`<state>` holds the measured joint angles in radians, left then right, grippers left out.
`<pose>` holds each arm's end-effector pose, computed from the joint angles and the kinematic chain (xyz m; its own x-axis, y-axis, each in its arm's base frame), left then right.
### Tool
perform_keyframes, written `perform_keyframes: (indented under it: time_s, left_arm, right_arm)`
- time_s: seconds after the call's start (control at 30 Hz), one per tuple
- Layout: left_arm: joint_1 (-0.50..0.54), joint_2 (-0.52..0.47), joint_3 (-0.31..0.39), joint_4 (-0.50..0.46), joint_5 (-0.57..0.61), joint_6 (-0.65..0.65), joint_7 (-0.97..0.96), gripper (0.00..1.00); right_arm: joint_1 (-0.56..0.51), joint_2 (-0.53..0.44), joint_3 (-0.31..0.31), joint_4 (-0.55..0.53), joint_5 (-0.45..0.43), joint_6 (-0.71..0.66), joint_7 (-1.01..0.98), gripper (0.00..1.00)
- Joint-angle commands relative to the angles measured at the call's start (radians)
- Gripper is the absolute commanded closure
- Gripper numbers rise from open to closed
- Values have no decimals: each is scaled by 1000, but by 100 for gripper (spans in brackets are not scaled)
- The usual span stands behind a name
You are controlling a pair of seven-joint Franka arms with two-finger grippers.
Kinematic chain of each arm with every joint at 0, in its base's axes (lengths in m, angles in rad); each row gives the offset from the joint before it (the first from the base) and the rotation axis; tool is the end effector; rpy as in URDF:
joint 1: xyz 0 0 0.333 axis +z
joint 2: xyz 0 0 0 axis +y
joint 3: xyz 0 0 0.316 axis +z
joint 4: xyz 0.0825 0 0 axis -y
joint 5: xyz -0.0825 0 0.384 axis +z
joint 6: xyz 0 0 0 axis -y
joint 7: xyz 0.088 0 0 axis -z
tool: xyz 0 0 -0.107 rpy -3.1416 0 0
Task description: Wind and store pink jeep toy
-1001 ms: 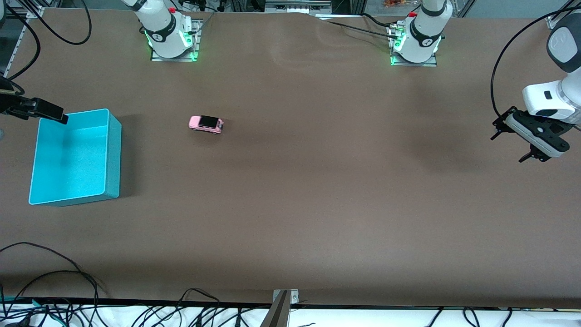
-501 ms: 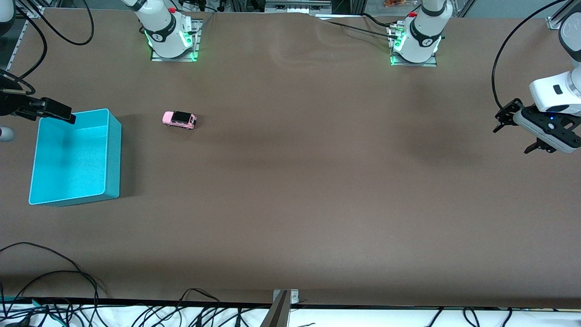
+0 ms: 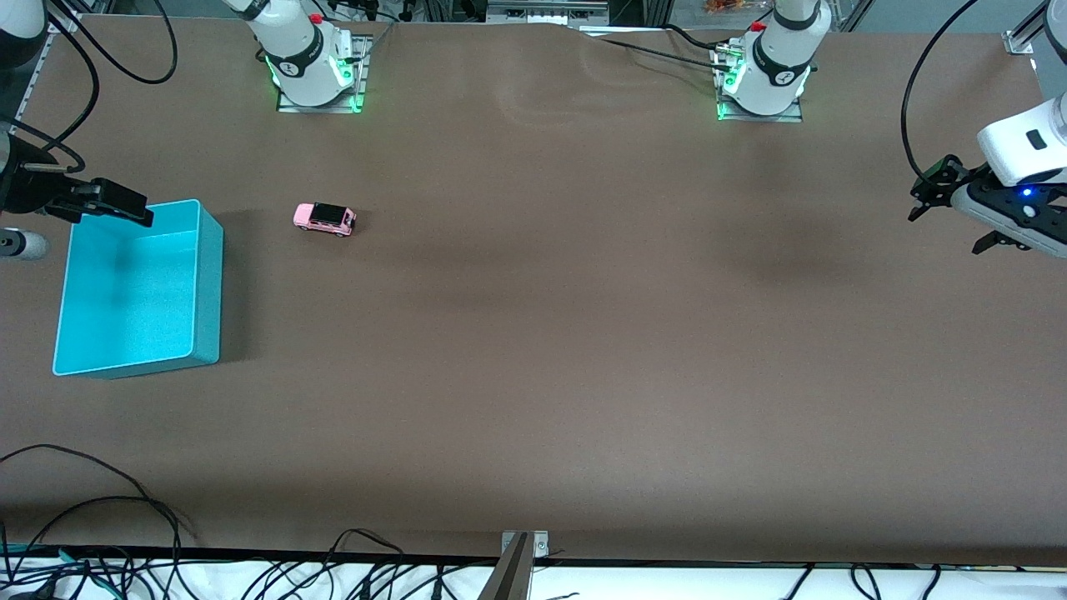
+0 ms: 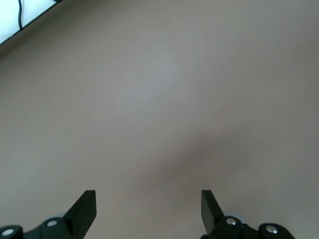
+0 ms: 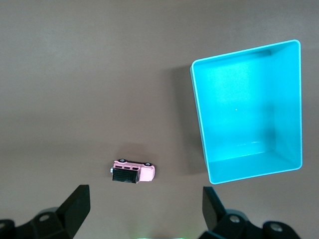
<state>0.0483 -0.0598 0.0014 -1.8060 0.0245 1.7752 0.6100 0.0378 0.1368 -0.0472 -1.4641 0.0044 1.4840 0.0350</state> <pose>0.5463 0.0293 0.5632 0.8445 -0.5355 0.0099 -0.5348 -0.8442 -0.0363 0.5860 -0.0031 0.5892 0.9922 -0.0443 -0.1163 -0.0438 -0.9990 0.0061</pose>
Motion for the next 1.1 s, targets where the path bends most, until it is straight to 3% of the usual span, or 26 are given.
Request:
perform_keyframes:
  time_s: [0.0,0.3,0.5,0.7,0.93,1.07]
  left_arm:
    - [8,-2,-18,63,15,-79,-71,7]
    - [24,-3,-18,119,-54,-157,-209,7]
    - [22,-3,-21,134,-55,-175,-268,7]
    - [22,-12,-37,146,-58,-201,-374,7]
    - [22,-12,-38,183,-83,-253,-473,7]
    - [22,-17,-41,183,-83,-257,-473,2]
  right_arm:
    - [10,-11,1,-22,-4,5,8,0]
    - [14,-19,4,-68,-6,51,6,0]
    - [14,-114,7,-263,-6,200,5,0]
    - [16,-117,46,-306,-6,222,3,0]
    - [16,-154,52,-433,-6,337,-10,0]
    - [16,-158,53,-479,0,348,-17,0]
